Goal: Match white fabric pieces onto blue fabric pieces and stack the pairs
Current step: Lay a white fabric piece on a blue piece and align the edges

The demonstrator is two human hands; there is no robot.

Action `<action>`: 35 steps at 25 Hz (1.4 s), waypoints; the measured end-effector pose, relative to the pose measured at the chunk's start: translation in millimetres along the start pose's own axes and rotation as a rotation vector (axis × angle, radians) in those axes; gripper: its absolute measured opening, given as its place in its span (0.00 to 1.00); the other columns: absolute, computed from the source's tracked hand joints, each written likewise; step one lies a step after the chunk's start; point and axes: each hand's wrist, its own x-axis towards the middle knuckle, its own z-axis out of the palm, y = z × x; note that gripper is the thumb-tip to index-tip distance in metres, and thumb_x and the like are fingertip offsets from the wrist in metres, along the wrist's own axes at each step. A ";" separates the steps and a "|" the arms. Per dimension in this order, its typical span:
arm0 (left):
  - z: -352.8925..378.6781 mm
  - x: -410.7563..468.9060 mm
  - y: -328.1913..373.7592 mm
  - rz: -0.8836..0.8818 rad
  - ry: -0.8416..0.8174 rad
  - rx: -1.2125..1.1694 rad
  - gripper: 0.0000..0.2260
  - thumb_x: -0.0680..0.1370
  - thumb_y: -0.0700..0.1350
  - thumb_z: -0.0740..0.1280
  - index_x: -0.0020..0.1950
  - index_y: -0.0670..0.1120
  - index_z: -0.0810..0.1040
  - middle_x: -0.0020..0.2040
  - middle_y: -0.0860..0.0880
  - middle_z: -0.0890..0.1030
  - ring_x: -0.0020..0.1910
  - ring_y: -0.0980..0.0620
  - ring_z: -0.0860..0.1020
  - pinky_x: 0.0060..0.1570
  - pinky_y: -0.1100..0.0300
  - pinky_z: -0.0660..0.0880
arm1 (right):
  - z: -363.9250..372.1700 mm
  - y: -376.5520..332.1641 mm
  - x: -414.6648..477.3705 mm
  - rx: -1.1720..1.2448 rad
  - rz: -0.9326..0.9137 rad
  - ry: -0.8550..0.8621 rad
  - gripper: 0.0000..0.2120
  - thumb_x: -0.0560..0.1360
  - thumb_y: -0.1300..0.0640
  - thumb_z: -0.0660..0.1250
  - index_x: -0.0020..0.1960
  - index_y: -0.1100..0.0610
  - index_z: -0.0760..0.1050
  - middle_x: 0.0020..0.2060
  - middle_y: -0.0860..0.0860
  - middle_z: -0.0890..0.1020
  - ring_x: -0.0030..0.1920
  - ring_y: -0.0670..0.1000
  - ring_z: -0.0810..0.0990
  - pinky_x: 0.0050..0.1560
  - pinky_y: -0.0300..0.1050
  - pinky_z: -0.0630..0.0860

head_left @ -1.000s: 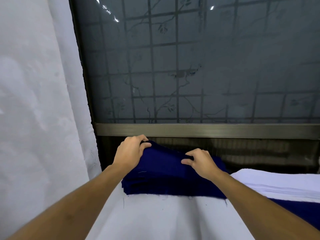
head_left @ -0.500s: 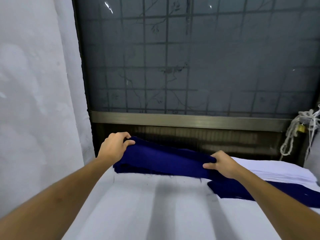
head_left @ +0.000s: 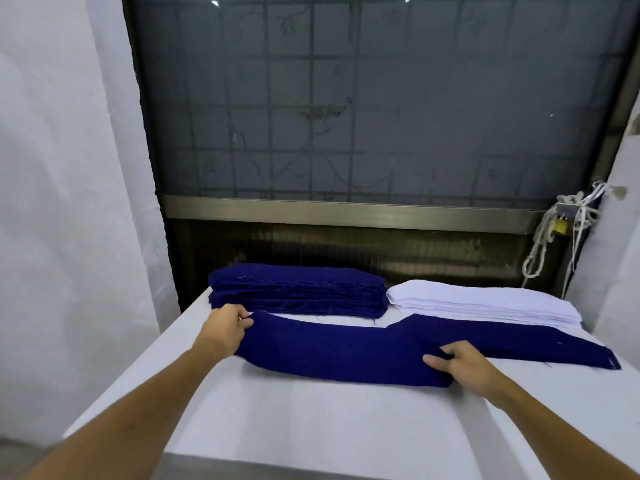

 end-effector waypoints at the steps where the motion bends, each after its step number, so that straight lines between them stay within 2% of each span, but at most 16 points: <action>1: 7.3 -4.1 -3.7 -0.030 -0.013 -0.012 0.06 0.83 0.46 0.65 0.48 0.47 0.78 0.51 0.45 0.83 0.48 0.48 0.79 0.49 0.56 0.76 | 2.1 7.7 -3.0 0.029 0.017 0.016 0.17 0.80 0.54 0.69 0.37 0.63 0.79 0.34 0.54 0.84 0.37 0.54 0.82 0.41 0.45 0.75; 5: 37.2 -21.9 -13.8 -0.139 -0.023 -0.047 0.10 0.81 0.53 0.67 0.46 0.48 0.79 0.47 0.49 0.81 0.45 0.51 0.78 0.41 0.58 0.72 | 18.6 39.4 -6.1 -0.058 0.026 0.206 0.14 0.80 0.53 0.68 0.40 0.62 0.79 0.35 0.56 0.84 0.38 0.54 0.81 0.41 0.48 0.74; 8: 59.8 -33.0 -17.6 -0.140 0.024 0.007 0.15 0.82 0.58 0.65 0.42 0.49 0.78 0.40 0.53 0.81 0.40 0.52 0.78 0.37 0.57 0.73 | 27.0 53.1 -3.7 -0.214 -0.004 0.391 0.09 0.79 0.52 0.68 0.44 0.56 0.81 0.38 0.51 0.83 0.41 0.53 0.81 0.46 0.50 0.78; 10: 69.2 -36.8 -18.5 -0.149 0.095 0.049 0.17 0.82 0.60 0.62 0.41 0.50 0.77 0.37 0.53 0.81 0.37 0.52 0.78 0.37 0.55 0.74 | 27.7 54.9 -2.8 -0.264 0.008 0.425 0.08 0.78 0.51 0.68 0.41 0.52 0.78 0.39 0.52 0.81 0.40 0.53 0.79 0.43 0.49 0.76; 13: 72.7 -38.5 -18.8 -0.169 0.165 0.049 0.17 0.81 0.63 0.63 0.40 0.53 0.77 0.36 0.55 0.80 0.35 0.53 0.77 0.34 0.57 0.70 | 28.1 57.2 -3.1 -0.296 0.025 0.458 0.14 0.75 0.51 0.70 0.34 0.51 0.70 0.35 0.53 0.77 0.35 0.53 0.76 0.34 0.46 0.69; 15: 71.7 -38.9 -19.1 -0.178 0.189 -0.018 0.14 0.78 0.64 0.66 0.41 0.55 0.76 0.36 0.57 0.79 0.35 0.55 0.76 0.33 0.58 0.68 | 28.1 57.3 -3.4 -0.297 0.012 0.475 0.15 0.74 0.54 0.71 0.34 0.52 0.67 0.33 0.53 0.76 0.33 0.52 0.74 0.32 0.45 0.67; 17: 72.3 -39.5 -20.9 -0.181 0.205 -0.061 0.14 0.78 0.64 0.67 0.43 0.55 0.75 0.37 0.57 0.78 0.35 0.56 0.76 0.31 0.59 0.68 | 28.3 55.3 -5.0 -0.291 0.002 0.487 0.12 0.73 0.57 0.71 0.36 0.52 0.68 0.34 0.51 0.77 0.35 0.51 0.75 0.34 0.45 0.69; 22: 76.7 -38.4 -24.8 -0.168 0.228 -0.076 0.11 0.79 0.58 0.69 0.49 0.51 0.75 0.41 0.54 0.78 0.40 0.51 0.77 0.35 0.56 0.71 | 27.9 51.4 -9.3 -0.275 -0.032 0.537 0.08 0.73 0.61 0.69 0.46 0.50 0.73 0.40 0.44 0.77 0.45 0.50 0.77 0.44 0.47 0.76; 25: 77.2 -39.8 -22.8 -0.142 0.300 -0.044 0.11 0.79 0.53 0.69 0.54 0.48 0.76 0.49 0.49 0.78 0.51 0.48 0.76 0.42 0.51 0.75 | 27.2 52.8 -9.5 -0.273 -0.036 0.560 0.08 0.74 0.61 0.68 0.48 0.50 0.73 0.41 0.43 0.75 0.46 0.49 0.76 0.45 0.47 0.75; 28: 77.3 -36.3 -17.7 -0.078 0.395 -0.010 0.10 0.79 0.51 0.70 0.56 0.47 0.76 0.51 0.46 0.78 0.54 0.46 0.73 0.48 0.49 0.76 | 24.0 53.9 -5.2 -0.234 -0.032 0.588 0.09 0.75 0.62 0.67 0.49 0.49 0.73 0.42 0.43 0.74 0.47 0.47 0.74 0.46 0.46 0.76; 32: 68.3 -10.5 24.4 0.132 0.392 -0.076 0.06 0.80 0.51 0.69 0.52 0.52 0.75 0.45 0.54 0.77 0.48 0.54 0.72 0.43 0.56 0.73 | 2.1 53.3 14.1 -0.288 -0.062 0.588 0.05 0.79 0.59 0.67 0.52 0.49 0.75 0.46 0.43 0.76 0.51 0.46 0.73 0.51 0.43 0.76; 35: 66.1 19.4 84.4 0.269 0.326 -0.120 0.06 0.79 0.51 0.70 0.46 0.55 0.74 0.39 0.57 0.76 0.43 0.57 0.73 0.36 0.59 0.72 | -27.0 50.0 36.7 -0.304 -0.073 0.614 0.03 0.80 0.57 0.66 0.51 0.50 0.76 0.45 0.45 0.78 0.49 0.47 0.74 0.50 0.45 0.78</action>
